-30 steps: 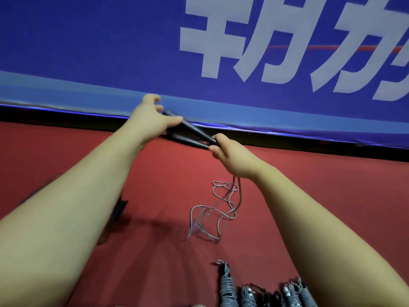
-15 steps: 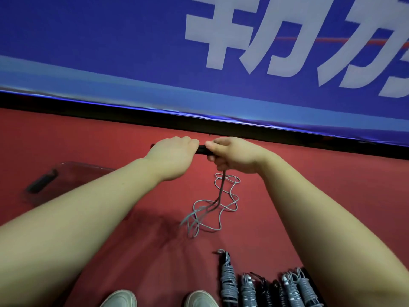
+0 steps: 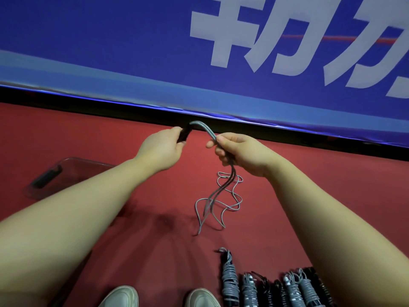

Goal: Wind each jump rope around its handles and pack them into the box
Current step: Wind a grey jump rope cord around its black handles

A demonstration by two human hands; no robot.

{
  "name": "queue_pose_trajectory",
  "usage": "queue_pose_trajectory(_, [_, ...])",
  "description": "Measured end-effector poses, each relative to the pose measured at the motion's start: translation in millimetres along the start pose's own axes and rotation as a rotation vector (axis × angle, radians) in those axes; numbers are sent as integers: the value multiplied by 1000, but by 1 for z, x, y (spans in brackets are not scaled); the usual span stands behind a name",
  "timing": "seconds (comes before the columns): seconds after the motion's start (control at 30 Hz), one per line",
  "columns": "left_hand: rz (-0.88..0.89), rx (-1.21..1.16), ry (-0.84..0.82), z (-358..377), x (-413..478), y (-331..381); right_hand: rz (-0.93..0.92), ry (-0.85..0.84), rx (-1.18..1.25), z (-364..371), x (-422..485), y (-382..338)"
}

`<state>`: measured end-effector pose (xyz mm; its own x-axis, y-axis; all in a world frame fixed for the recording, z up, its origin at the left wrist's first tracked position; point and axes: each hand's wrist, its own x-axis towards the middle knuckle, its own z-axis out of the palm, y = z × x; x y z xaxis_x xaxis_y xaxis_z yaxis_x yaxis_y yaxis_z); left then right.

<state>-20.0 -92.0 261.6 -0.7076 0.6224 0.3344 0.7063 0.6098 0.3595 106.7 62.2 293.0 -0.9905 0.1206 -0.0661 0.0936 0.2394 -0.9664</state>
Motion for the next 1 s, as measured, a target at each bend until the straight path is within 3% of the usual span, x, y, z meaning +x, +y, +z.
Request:
queue_pose_trajectory(0.13, [-317, -808, 63, -10, 8, -2, -82, 89, 15, 10, 6, 17])
queue_pose_trajectory(0.27, [-428, -1274, 21, -17, 8, 21, -112, 143, 63, 33, 17, 24])
queue_pose_trajectory(0.47, [-422, -1445, 113, -25, 7, 25, -124, 542, -199, 49, 32, 25])
queue_pose_trajectory(0.6, [-426, -1524, 99, -25, 3, 27, -43, 484, -572, 45, 34, 19])
queue_pose_trajectory(0.67, [-420, -1516, 129, -24, 3, 25, -19, 373, -480, 49, 34, 16])
queue_pose_trajectory(0.8, [-373, -1566, 165, -23, 3, 21, -28, 236, 79, 56, 30, 15])
queue_pose_trajectory(0.9, [-369, -1639, 90, -21, 6, 18, -52, 261, 85, 54, 30, 12])
queue_pose_trajectory(1.0, [-361, -1662, -106, -17, 7, 12, -22, 273, -59, 44, 28, 13])
